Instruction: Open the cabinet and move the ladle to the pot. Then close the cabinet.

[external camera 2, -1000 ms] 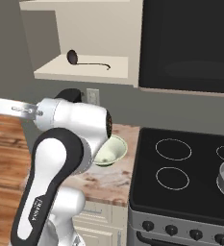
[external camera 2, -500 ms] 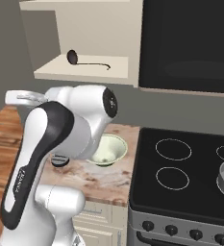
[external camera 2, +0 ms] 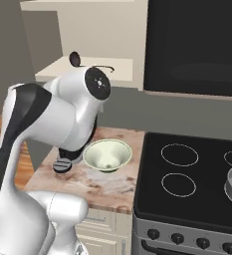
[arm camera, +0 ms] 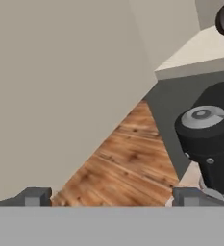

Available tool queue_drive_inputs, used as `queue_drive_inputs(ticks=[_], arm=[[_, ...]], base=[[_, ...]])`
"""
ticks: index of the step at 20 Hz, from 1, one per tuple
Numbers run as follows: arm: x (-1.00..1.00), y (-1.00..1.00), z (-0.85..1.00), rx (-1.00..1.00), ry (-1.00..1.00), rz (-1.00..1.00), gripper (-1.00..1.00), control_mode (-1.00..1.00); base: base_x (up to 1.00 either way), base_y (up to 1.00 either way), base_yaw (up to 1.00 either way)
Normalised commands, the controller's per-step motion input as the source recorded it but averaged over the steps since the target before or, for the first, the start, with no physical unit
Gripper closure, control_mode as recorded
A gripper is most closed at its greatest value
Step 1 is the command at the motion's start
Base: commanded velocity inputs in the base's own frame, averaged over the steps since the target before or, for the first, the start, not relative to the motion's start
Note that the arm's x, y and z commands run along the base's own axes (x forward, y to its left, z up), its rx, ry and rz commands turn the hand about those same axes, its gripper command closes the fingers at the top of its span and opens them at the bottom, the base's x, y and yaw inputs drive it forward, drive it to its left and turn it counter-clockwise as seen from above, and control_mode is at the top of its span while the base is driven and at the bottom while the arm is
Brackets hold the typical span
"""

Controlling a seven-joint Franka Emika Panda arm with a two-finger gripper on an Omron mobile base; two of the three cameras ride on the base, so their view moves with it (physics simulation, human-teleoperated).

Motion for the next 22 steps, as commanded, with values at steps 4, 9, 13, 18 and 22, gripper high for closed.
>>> queue_drive_inputs(ticks=[4, 9, 13, 18, 22], arm=[[0.26, 0.0, -0.13, -0.17, 0.0, -0.16, -1.0, -1.0], [0.28, 0.0, -0.24, -0.18, 0.0, -0.16, -1.0, -1.0], [0.27, 0.0, -0.19, -0.16, 0.0, -0.14, -1.0, -1.0], [0.16, 0.0, -0.05, -0.07, 0.0, -0.1, -1.0, -1.0], [0.03, 0.0, 0.0, 0.0, -0.06, -0.08, -1.0, -1.0]], base=[[0.0, 0.0, 0.0], [0.0, 0.0, 0.0], [0.0, 0.0, 0.0], [0.0, 0.0, 0.0], [0.0, 0.0, 0.0]])
